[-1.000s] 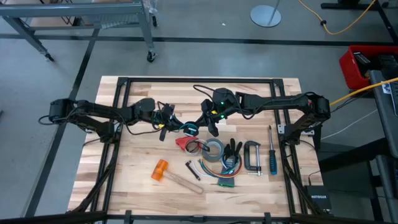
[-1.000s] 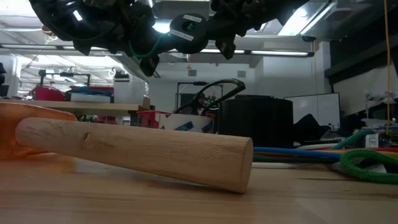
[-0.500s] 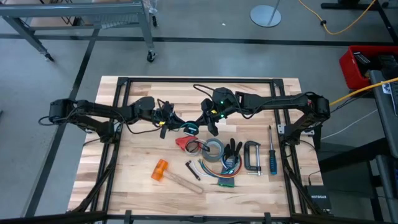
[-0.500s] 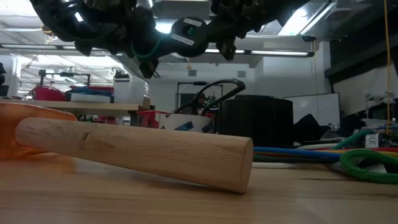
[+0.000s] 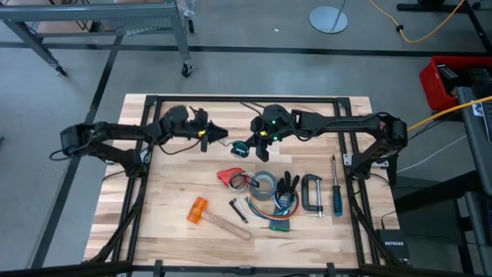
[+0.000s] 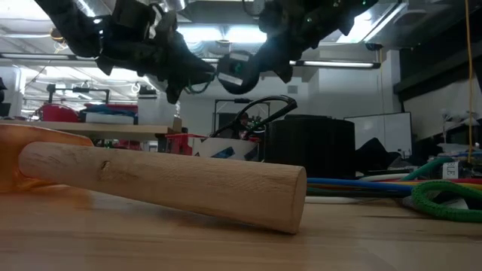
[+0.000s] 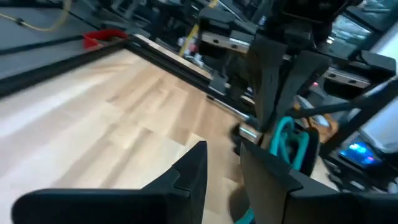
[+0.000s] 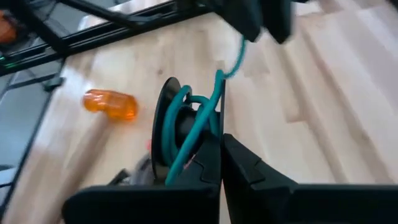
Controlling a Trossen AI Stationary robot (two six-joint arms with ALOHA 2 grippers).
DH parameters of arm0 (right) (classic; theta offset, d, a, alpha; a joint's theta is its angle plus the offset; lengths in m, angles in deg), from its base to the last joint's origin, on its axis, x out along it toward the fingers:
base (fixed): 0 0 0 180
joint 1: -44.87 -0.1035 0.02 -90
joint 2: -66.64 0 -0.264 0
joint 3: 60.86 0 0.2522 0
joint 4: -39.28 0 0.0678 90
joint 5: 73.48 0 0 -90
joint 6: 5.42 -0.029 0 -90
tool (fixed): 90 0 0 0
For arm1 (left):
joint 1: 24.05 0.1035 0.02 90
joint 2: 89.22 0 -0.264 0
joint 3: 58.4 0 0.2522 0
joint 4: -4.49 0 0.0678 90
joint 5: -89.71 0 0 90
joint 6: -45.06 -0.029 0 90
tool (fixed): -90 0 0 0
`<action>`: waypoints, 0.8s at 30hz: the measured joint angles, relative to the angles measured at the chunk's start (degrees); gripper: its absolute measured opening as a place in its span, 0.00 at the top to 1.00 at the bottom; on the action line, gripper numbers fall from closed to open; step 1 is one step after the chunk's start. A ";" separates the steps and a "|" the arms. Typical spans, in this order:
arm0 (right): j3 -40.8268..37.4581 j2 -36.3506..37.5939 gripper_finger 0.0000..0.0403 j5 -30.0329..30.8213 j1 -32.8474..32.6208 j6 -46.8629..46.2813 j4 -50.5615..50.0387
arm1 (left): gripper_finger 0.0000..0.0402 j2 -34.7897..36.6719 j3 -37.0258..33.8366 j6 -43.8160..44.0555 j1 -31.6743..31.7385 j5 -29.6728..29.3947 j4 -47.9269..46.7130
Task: Coil cords
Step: Coil the green cable wire on the black spool
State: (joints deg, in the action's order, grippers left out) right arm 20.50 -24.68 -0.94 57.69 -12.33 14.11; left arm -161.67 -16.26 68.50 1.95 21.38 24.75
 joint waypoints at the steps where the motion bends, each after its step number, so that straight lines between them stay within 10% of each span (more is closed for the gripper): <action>1: 0.00 -0.01 1.00 0.07 0.43 0.01 -0.18 | 0.78 0.00 -0.01 -0.41 0.90 0.00 0.00; 15: 0.00 0.00 1.00 0.01 6.19 -0.20 -2.57 | 0.80 0.00 -0.01 -9.20 5.69 2.25 0.20; 24: 0.00 0.02 1.00 -0.10 6.34 -3.44 -2.55 | 0.79 0.00 -0.02 -40.46 -0.87 3.04 -0.51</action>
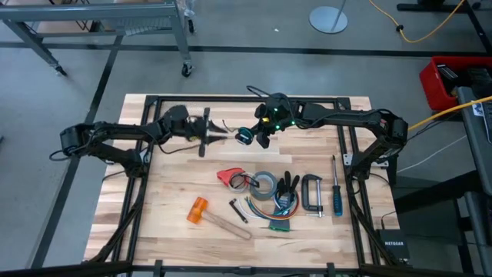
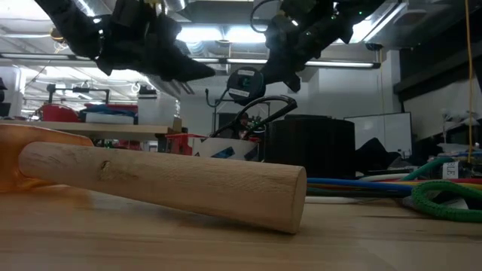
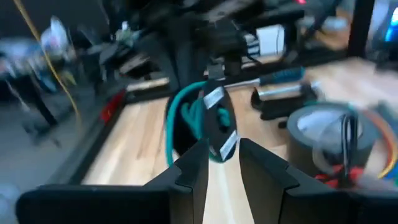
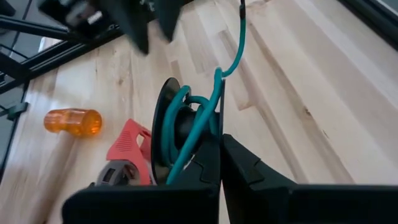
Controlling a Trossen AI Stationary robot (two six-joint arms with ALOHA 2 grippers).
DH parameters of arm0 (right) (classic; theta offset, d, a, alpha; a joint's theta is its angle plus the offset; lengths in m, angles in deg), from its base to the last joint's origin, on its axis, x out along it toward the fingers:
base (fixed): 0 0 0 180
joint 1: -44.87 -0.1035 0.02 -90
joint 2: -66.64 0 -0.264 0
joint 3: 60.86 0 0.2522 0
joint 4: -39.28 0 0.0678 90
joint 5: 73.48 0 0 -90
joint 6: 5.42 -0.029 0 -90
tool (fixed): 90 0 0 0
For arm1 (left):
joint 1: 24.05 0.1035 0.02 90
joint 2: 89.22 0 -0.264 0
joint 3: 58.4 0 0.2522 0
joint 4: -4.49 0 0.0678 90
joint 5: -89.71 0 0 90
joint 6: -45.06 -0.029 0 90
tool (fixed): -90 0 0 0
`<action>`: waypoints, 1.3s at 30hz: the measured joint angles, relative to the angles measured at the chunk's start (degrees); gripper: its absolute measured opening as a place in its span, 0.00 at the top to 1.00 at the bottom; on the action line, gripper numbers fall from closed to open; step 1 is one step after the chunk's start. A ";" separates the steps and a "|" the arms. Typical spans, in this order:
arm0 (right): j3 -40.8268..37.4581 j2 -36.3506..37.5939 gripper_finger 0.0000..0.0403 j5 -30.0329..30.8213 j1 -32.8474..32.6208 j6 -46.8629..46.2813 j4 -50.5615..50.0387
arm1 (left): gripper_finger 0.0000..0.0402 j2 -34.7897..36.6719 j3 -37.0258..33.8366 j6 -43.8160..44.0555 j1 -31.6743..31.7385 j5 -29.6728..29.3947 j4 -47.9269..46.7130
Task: Coil cords
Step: Coil the green cable wire on the black spool
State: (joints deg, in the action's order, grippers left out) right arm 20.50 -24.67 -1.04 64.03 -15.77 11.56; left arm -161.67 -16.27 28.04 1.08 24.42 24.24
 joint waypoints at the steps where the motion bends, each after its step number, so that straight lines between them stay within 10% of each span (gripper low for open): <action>1: 0.00 0.00 1.00 0.00 0.01 -0.02 0.00 | 0.79 0.00 0.01 -2.66 -0.91 -1.62 0.04; 8: -0.02 0.01 1.00 -0.02 0.00 -0.11 0.03 | 0.79 0.00 0.00 -4.80 -5.15 -25.03 -0.17; 39: -0.04 0.07 0.99 -6.24 0.00 -4.72 0.51 | 0.79 -0.02 7.21 -37.39 -14.80 -46.69 -19.25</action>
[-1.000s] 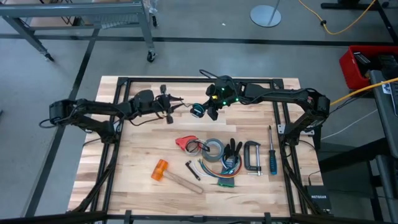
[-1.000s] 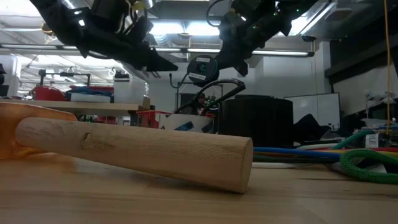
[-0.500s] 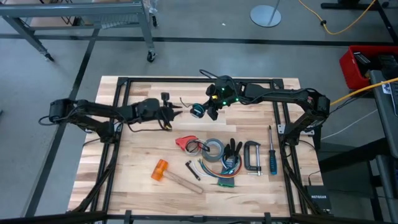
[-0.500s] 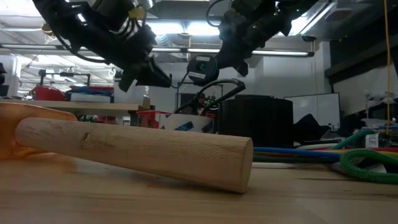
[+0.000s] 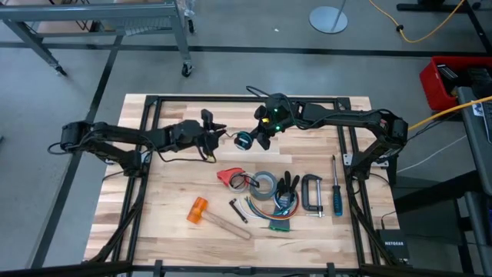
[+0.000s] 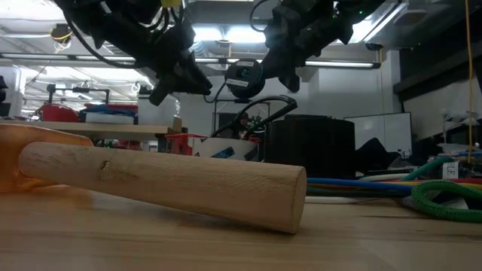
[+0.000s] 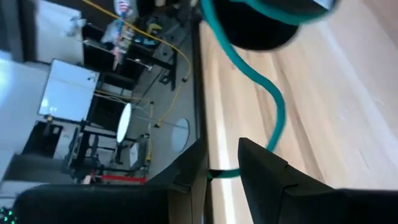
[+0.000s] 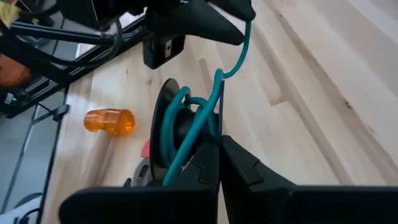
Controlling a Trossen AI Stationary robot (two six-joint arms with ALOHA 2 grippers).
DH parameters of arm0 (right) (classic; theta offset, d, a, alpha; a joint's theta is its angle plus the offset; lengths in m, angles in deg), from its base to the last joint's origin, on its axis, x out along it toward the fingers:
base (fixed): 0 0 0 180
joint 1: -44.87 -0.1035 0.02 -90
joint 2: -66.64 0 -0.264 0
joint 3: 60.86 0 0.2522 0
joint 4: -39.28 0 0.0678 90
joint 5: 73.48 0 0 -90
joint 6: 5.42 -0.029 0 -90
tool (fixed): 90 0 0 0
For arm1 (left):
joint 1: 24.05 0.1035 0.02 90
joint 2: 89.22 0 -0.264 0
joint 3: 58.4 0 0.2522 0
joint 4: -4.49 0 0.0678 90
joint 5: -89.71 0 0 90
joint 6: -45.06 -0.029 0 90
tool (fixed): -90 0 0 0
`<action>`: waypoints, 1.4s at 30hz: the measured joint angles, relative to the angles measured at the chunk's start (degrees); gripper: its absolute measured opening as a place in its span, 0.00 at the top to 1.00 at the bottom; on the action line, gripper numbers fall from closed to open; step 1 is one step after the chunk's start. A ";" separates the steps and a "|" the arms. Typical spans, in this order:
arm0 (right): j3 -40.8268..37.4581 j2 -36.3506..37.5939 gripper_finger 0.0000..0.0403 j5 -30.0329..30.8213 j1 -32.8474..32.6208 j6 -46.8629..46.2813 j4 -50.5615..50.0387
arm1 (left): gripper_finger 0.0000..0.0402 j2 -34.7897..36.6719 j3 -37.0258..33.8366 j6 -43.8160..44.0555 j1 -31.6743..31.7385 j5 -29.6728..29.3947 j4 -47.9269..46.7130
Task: Coil cords
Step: Coil the green cable wire on the black spool
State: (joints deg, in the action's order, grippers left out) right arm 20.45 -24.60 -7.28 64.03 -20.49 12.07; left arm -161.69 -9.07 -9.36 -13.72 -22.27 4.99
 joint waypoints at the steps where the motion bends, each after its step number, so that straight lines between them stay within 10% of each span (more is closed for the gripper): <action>1: 0.00 0.00 0.99 -0.34 -0.01 -0.45 -0.02 | 0.79 0.00 0.18 -0.94 -0.08 -0.04 -1.14; 12: 0.00 0.00 0.99 -2.63 -0.02 -1.66 -0.03 | 0.79 0.01 0.26 -16.55 -3.08 -7.20 -6.17; 42: 0.00 0.00 0.99 -6.88 -0.07 -2.49 -0.12 | 0.79 0.00 0.22 -22.22 -4.75 -7.52 -6.19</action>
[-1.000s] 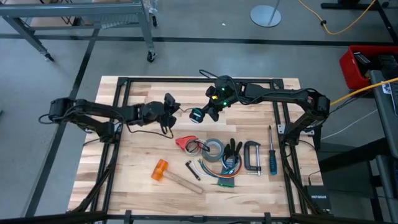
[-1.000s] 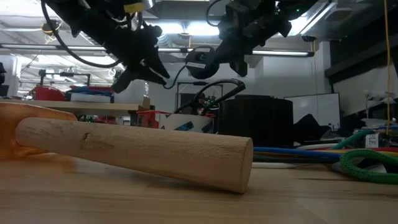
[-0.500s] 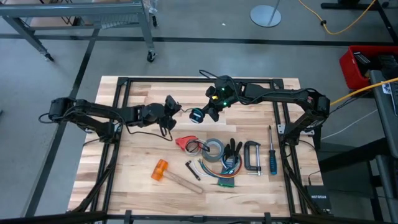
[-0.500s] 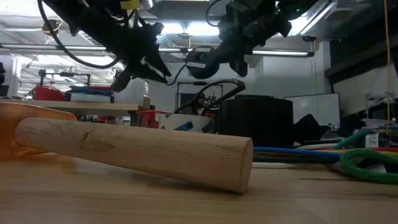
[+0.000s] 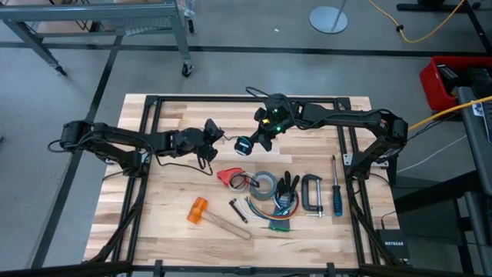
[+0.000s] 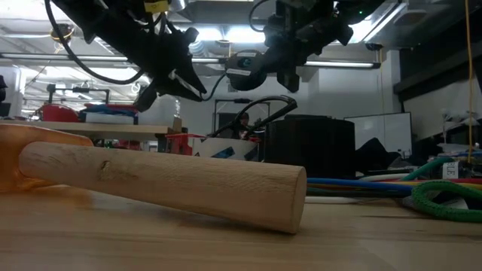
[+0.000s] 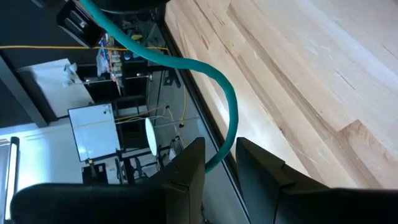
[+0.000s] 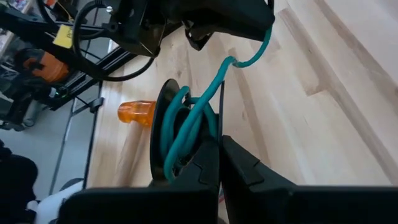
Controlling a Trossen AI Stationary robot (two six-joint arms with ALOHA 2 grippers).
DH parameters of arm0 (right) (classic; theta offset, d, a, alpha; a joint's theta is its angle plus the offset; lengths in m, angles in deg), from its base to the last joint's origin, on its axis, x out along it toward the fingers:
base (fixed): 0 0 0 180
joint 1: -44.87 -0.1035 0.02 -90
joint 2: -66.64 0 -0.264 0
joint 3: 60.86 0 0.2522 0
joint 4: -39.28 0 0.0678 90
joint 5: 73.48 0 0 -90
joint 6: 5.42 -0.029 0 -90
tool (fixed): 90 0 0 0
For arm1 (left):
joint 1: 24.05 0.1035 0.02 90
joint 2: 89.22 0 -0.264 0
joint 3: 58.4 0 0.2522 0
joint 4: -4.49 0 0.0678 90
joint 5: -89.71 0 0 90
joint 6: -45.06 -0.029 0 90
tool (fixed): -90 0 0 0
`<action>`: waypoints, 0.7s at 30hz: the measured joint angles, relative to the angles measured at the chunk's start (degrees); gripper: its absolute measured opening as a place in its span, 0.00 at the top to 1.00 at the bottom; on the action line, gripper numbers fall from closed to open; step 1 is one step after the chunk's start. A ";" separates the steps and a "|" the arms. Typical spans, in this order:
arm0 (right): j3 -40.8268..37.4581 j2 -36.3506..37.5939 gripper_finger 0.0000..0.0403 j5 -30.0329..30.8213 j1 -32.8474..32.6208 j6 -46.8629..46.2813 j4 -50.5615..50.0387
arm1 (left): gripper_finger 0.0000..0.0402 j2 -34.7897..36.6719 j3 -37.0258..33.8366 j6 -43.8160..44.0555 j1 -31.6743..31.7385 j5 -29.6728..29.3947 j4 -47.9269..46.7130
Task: Coil cords
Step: Coil the green cable wire on the black spool
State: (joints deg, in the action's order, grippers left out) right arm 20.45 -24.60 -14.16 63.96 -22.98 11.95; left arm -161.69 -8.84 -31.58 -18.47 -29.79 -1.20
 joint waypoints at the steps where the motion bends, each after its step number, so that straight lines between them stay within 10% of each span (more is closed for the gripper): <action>1: 0.00 0.00 0.99 0.01 0.01 -0.13 0.02 | 0.79 0.00 0.00 0.00 0.00 0.00 0.00; 21: 0.00 0.00 0.99 2.48 0.02 0.51 0.76 | 0.99 0.00 0.00 11.60 0.00 -2.86 0.22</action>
State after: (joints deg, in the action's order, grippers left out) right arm 20.45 -24.60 -11.68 63.98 -22.47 12.71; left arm -161.69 -8.84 -19.98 -18.47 -32.65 -0.97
